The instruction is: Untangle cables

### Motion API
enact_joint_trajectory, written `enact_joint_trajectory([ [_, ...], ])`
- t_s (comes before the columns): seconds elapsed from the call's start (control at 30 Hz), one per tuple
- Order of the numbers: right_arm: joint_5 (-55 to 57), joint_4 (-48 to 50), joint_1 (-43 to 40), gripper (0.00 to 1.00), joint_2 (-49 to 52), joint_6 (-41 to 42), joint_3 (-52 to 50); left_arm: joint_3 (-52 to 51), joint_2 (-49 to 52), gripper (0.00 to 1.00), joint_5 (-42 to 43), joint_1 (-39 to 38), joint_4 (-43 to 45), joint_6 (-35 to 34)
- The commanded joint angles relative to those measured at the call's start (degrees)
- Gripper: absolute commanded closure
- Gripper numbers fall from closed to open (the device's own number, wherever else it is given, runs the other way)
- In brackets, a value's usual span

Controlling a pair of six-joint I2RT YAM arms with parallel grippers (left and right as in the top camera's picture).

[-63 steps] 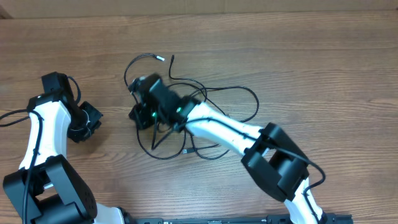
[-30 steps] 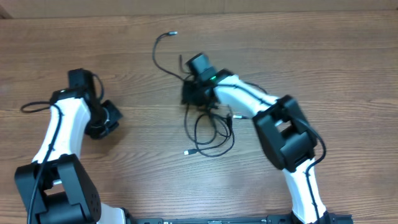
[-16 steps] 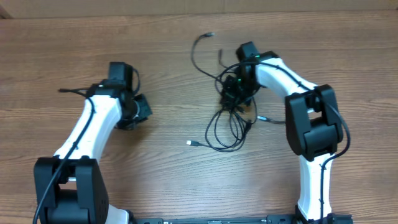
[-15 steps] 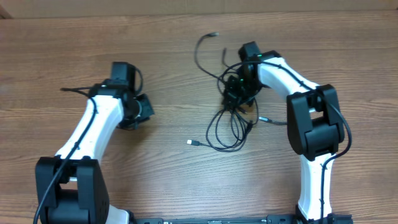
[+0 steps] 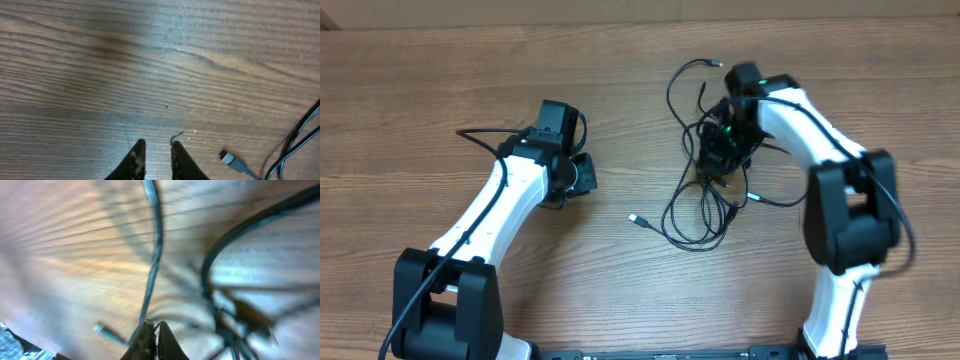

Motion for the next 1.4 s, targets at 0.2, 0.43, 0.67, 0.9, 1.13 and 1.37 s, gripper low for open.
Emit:
enact_joint_trajectory([
  [0.2, 10.5, -0.9, -7.8, 0.81, -13.7, -0.8, 0.2, -0.3, -0.7, 0.65, 2.7, -0.6, -4.6, 6.5],
  [0.43, 13.9, -2.6, -14.3, 0.36, -13.6, -0.5, -2.4, -0.3, -0.7, 0.60, 9.1, -3.1, -4.6, 7.8],
  [0.67, 14.2, -0.9, -16.3, 0.22, -13.6, -0.5, -9.9, -0.3, -0.7, 0.51, 9.0, -10.1, -0.9, 5.4],
  [0.9, 7.7, 4.5, -14.1, 0.24, -13.6, -0.5, -20.3, -0.3, -0.7, 0.36, 8.6, -16.7, 7.5, 2.2],
  [1.13, 5.0, 14.6, -9.2, 0.25, -13.6, 1.2, -29.6, -0.3, -0.7, 0.21, 8.5, -21.0, 18.0, 1.4],
  [1.37, 5.7, 19.8, -6.2, 0.25, -13.6, 1.2, -32.5, -0.3, 0.1, 0.28, 5.0, -22.6, 21.5, -1.9],
])
